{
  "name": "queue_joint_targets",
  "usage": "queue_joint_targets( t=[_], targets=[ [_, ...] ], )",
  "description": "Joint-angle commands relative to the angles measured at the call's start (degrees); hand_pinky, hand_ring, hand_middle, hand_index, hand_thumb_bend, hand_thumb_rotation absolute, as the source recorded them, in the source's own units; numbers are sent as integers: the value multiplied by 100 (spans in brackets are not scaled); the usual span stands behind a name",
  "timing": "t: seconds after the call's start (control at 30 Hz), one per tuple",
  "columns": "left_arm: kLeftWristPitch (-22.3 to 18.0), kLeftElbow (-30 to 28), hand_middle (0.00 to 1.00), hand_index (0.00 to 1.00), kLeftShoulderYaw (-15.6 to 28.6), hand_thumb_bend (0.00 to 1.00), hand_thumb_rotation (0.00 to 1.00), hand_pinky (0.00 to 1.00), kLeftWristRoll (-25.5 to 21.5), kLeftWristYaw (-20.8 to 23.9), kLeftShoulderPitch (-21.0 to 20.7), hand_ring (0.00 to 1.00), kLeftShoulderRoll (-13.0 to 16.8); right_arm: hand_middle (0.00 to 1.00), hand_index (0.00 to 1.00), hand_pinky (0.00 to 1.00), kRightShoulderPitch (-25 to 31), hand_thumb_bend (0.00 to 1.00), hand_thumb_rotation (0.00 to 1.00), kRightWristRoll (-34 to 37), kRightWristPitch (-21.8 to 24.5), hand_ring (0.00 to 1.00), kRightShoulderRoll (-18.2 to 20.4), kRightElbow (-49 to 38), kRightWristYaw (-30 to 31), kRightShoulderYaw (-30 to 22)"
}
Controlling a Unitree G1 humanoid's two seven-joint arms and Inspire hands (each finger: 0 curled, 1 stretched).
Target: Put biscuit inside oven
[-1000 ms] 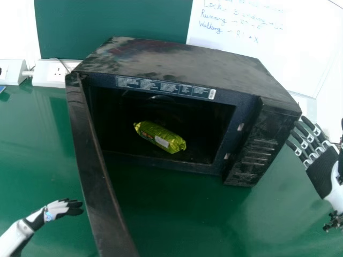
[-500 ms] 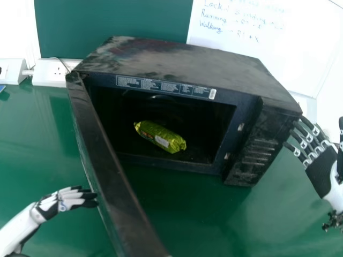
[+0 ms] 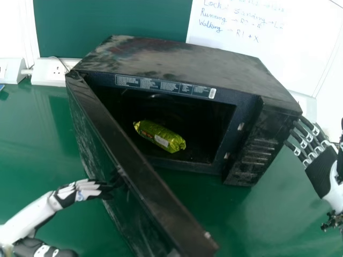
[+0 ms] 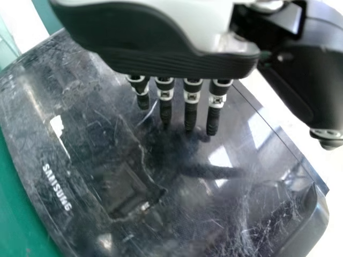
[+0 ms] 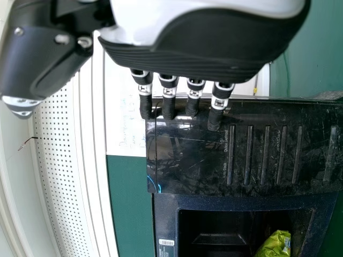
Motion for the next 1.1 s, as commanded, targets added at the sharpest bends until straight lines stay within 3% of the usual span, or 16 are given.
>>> queue_joint_targets(
  t=[0.0,0.23,0.43,0.63,0.77,0.83,0.87,0.97,1.07],
  targets=[
    [112,45,96,92,-66,79,100,89,76,-46,-113,95,113,99,96,92,42,100,100,-38,-74,98,61,-27,1,-7],
    [-16,460,97,93,-434,77,100,94,171,-167,-753,96,171,99,96,88,22,98,100,-36,-93,97,52,-13,67,9],
    [210,708,97,93,-858,77,100,94,138,-176,-1327,95,153,96,94,85,69,100,100,-37,-89,95,96,-90,22,-10],
    [338,922,96,92,-1035,78,100,91,228,-149,-1769,94,146,95,92,84,62,98,100,-40,-52,93,75,-83,9,-11],
    [566,1001,97,92,-1075,78,100,96,347,-98,-2038,96,181,95,92,85,38,99,100,-11,-47,94,67,-28,79,7],
    [633,1116,97,92,-1143,77,100,92,289,-179,-2233,95,204,95,92,85,47,100,100,-23,-117,94,98,-17,151,17],
    [513,1299,96,92,-1219,77,100,92,172,-281,-2403,95,160,97,95,90,54,100,100,-43,-136,97,116,-39,135,20],
    [352,1604,95,91,-1372,77,100,89,196,-343,-2781,94,75,94,93,86,72,100,100,-58,-117,94,155,-85,51,15],
    [357,1702,94,90,-1466,78,100,86,329,-395,-3061,92,177,93,91,83,103,100,100,-82,-109,92,172,-122,-26,9]
  ],
)
